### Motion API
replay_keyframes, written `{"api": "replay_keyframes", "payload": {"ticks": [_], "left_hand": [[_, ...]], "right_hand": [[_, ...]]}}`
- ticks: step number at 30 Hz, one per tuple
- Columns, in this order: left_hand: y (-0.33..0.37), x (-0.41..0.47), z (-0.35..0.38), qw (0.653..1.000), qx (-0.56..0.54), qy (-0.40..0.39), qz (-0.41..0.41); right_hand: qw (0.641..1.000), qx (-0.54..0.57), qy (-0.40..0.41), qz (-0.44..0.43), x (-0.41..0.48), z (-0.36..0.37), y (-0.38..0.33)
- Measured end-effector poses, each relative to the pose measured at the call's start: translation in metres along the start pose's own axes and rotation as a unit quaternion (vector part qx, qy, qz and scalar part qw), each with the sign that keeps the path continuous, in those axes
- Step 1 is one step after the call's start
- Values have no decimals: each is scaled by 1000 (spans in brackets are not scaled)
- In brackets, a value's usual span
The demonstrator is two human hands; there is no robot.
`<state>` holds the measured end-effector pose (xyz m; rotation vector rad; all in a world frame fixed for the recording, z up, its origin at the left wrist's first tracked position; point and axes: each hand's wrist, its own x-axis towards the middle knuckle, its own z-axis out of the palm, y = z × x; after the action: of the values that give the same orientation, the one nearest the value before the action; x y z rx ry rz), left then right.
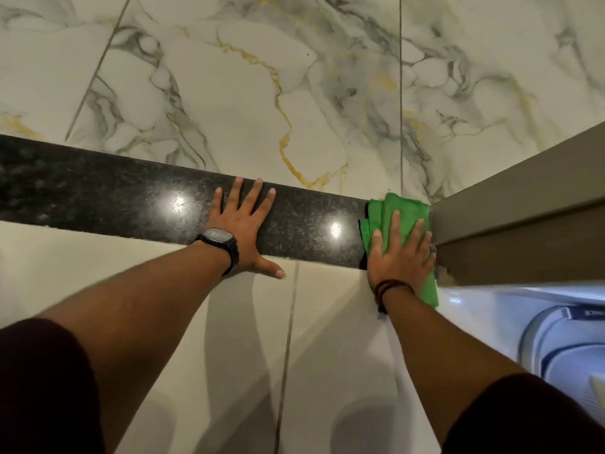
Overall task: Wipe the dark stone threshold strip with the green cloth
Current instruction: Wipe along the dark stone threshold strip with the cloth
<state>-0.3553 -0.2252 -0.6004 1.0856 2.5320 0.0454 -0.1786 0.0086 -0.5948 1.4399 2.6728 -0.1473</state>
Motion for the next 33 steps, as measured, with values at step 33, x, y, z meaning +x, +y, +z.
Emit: {"api": "replay_keyframes", "payload": {"ticks": [33], "left_hand": [[52, -20, -69, 993, -72, 72, 55]], "right_hand": [[958, 197, -166, -126, -31, -82, -43]]}}
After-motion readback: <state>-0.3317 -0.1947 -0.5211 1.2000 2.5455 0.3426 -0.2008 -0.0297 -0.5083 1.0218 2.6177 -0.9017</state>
